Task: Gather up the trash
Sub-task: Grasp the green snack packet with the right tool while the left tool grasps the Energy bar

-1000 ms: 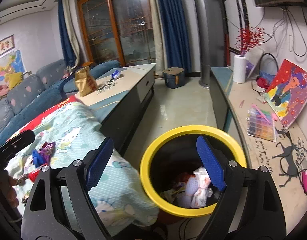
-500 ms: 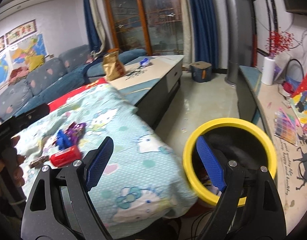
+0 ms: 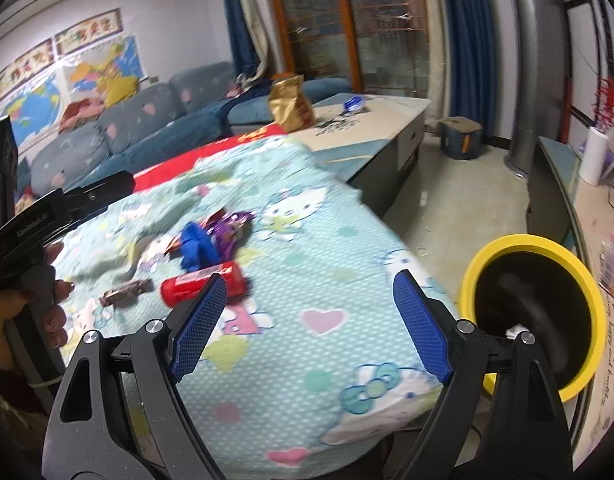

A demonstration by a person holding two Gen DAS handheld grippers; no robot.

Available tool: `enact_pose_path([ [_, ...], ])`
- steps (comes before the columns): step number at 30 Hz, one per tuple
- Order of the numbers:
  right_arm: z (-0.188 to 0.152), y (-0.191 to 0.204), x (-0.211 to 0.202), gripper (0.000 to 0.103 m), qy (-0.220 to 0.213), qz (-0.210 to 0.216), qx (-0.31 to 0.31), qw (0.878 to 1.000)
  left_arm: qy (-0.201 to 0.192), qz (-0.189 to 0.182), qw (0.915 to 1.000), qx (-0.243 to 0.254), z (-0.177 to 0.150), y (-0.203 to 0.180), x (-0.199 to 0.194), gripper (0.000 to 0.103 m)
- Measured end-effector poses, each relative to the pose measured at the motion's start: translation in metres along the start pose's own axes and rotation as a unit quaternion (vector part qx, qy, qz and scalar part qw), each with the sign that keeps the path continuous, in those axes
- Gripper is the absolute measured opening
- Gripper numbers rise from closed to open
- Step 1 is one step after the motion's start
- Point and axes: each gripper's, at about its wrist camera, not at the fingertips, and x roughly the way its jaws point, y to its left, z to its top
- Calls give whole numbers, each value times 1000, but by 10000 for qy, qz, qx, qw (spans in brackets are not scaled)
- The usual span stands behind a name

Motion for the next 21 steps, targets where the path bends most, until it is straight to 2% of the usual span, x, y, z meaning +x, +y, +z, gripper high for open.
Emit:
enact_pose_path([
  [4, -2, 20, 9, 77, 128, 178, -207, 9995, 113, 173, 9996, -210, -9, 22, -3, 96],
  [13, 0, 51, 28, 77, 253, 453, -485, 9975, 324, 493, 9977, -335, -28, 62, -11, 96],
  [21, -9, 73, 44, 77, 593, 753, -565, 9938, 633, 565, 9961, -225, -48, 78, -14, 94],
])
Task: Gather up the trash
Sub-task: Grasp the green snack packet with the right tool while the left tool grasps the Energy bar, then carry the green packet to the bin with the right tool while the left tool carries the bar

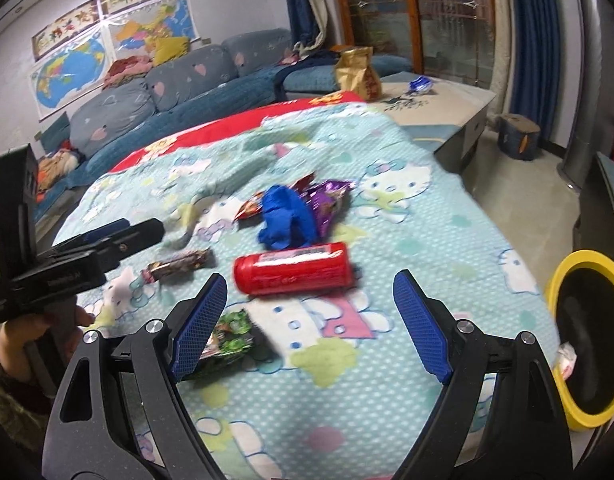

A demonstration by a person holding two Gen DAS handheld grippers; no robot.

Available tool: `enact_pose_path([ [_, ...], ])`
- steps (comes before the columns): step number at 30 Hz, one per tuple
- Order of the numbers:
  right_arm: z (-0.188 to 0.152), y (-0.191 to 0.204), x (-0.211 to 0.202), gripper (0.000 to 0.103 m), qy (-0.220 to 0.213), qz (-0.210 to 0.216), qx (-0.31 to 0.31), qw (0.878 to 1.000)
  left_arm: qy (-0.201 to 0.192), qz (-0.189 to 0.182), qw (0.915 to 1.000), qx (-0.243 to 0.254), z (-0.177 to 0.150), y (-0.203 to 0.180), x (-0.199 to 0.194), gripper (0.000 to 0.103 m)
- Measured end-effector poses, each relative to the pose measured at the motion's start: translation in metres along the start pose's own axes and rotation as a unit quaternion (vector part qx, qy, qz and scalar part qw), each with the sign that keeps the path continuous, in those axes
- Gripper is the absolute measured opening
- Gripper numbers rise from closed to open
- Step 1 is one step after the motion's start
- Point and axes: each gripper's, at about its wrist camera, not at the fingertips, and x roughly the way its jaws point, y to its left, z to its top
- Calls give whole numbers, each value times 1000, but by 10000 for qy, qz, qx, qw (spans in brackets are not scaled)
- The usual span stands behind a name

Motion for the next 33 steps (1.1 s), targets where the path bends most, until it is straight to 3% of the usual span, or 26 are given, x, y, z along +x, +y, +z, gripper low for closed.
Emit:
enact_pose_path([
  [3, -8, 10, 11, 77, 215, 179, 31, 9996, 143, -13, 9999, 53, -8, 5, 3, 82],
  [10, -24, 30, 36, 77, 671, 360, -101, 9970, 483, -215, 9986, 103, -20, 10, 17, 70],
  [14, -34, 29, 48, 70, 891, 419, 93, 9951, 644, -290, 9975, 77, -24, 9, 26, 60],
  [17, -35, 30, 47, 56, 873, 544, 83, 9947, 714, -323, 9969, 74, -28, 7, 30, 47],
  [19, -35, 31, 46, 37, 893, 657, 99, 9938, 741, -341, 9966, 94, -30, 4, 31, 40],
  [24, -36, 34, 40, 22, 853, 796, 92, 9931, 748, -416, 9963, 111, -32, -1, 30, 18],
  [28, -35, 36, 29, 9, 734, 884, -16, 9934, 714, -499, 9961, 118, -31, -6, 26, 17],
  [33, -31, 33, 14, 5, 556, 912, -67, 9943, 557, -581, 9967, 97, -27, -12, 16, 16],
])
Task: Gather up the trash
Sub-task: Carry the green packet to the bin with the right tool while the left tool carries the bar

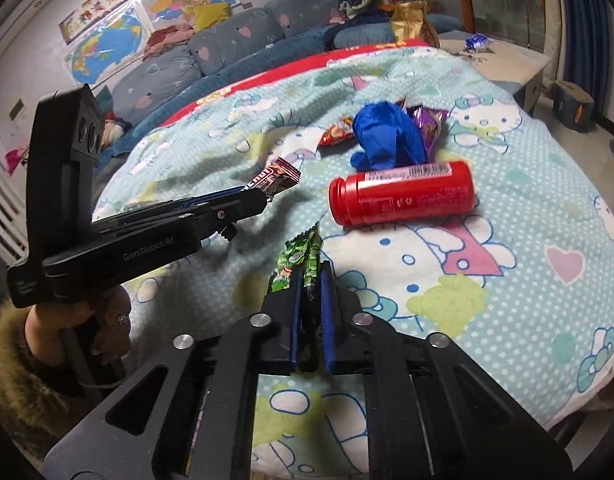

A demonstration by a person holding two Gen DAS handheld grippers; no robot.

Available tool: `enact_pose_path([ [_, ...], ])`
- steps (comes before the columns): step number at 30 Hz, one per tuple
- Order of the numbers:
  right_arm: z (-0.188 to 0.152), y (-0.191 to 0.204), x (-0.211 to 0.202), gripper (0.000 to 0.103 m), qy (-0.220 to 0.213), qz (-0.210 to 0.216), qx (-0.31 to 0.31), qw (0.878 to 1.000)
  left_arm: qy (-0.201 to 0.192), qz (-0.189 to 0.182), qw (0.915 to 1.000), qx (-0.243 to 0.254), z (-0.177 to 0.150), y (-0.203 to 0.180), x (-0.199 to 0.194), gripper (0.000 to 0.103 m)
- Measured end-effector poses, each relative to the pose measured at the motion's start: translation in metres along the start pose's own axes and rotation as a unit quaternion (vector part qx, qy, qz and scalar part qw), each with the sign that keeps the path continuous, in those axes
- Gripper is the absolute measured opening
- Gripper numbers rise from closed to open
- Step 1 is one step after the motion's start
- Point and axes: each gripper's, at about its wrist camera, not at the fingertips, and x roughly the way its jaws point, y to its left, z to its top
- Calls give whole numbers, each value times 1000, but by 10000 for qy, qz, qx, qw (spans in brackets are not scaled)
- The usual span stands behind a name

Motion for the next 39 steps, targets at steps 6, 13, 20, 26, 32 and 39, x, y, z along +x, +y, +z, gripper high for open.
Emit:
enact_pose_path([
  [6, 3, -10, -16, 4, -215, -72, 83, 9997, -158, -83, 9998, 49, 9, -10, -11, 16],
  [13, 8, -29, -33, 4, -429, -291, 270, 9983, -248, -219, 9992, 209, 18, -31, -15, 16],
  [20, 14, -50, -47, 4, -638, -472, 443, 9959, -272, -375, 9981, 395, 23, -52, -13, 16],
  [26, 18, -69, -61, 4, -798, -648, 593, 9929, -263, -511, 9967, 572, 26, -71, -8, 16],
  [32, 22, -90, -76, 4, -961, -859, 729, 9890, -241, -646, 9949, 736, 29, -91, -4, 16],
  [39, 27, -114, -93, 4, -1164, -1097, 881, 9832, -204, -830, 9917, 962, 30, -117, 2, 16],
])
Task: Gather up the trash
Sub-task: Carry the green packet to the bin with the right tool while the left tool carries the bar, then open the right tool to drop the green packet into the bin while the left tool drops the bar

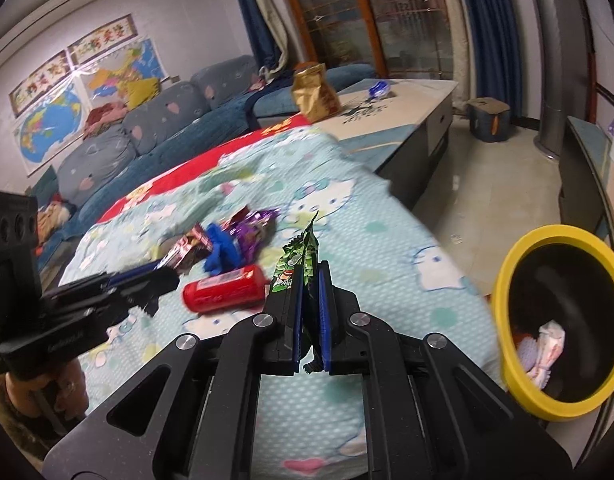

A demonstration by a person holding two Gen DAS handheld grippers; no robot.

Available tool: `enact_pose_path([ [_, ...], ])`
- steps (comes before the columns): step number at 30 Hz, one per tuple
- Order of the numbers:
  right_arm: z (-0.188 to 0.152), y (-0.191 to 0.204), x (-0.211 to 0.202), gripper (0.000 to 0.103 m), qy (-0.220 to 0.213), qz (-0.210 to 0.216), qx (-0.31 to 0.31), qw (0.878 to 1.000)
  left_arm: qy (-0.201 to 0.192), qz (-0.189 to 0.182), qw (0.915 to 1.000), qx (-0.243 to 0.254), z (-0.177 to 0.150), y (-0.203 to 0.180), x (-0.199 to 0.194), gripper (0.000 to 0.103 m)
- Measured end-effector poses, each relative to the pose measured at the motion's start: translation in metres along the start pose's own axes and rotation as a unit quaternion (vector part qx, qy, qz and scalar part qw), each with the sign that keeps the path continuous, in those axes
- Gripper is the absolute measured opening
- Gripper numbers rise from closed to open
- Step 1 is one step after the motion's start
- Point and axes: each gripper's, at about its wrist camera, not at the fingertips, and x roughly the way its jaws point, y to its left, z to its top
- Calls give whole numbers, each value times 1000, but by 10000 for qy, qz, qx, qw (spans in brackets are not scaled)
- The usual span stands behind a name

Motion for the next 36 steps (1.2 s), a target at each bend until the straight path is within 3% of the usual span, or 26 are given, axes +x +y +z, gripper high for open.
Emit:
enact_pose_path([
  [17, 13, -63, -24, 4, -313, -636, 387, 9967, 91, -517, 9969, 584, 11, -65, 27, 16],
  [36, 22, -137, -50, 4, -712, -1348, 959, 9836, 193, -940, 9881, 1205, 19, -128, 57, 16],
])
